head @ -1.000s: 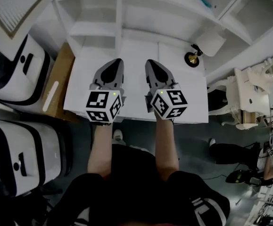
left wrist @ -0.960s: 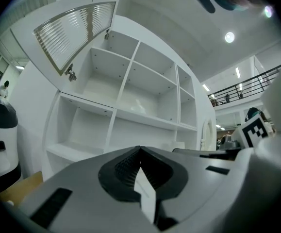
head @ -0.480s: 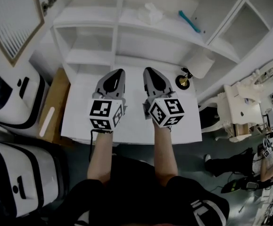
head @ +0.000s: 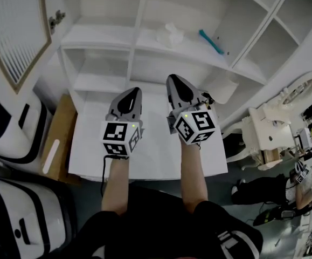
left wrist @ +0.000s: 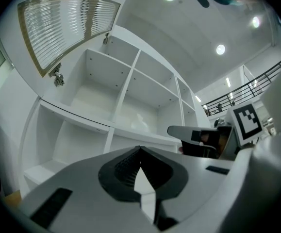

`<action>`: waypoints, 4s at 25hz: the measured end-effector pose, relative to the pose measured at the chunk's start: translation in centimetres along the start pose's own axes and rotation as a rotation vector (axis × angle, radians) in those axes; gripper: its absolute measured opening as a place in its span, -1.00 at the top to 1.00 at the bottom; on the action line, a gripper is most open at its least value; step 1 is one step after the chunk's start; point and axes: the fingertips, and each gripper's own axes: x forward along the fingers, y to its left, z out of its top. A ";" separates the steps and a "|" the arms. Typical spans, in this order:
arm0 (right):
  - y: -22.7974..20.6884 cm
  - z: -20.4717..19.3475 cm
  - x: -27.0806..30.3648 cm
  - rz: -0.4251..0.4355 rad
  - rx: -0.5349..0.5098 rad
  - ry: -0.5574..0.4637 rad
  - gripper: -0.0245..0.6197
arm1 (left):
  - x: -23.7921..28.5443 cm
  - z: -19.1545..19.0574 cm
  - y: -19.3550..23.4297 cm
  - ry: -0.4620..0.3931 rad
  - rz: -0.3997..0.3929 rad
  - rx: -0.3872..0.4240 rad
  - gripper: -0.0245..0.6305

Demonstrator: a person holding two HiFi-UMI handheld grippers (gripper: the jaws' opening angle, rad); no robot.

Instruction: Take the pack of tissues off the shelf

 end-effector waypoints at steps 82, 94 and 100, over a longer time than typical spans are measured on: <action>-2.2 2.7 -2.8 -0.125 0.021 -0.061 0.84 | -0.9 -3.5 1.3 0.096 -0.021 -0.067 0.90; -1.9 -4.3 -6.0 -0.155 0.139 0.052 0.84 | -1.2 -5.9 -0.4 0.145 -0.043 -0.080 0.90; -0.6 -6.5 -6.5 -0.145 0.151 0.107 0.84 | -2.0 -6.9 -0.2 0.168 -0.032 -0.091 0.90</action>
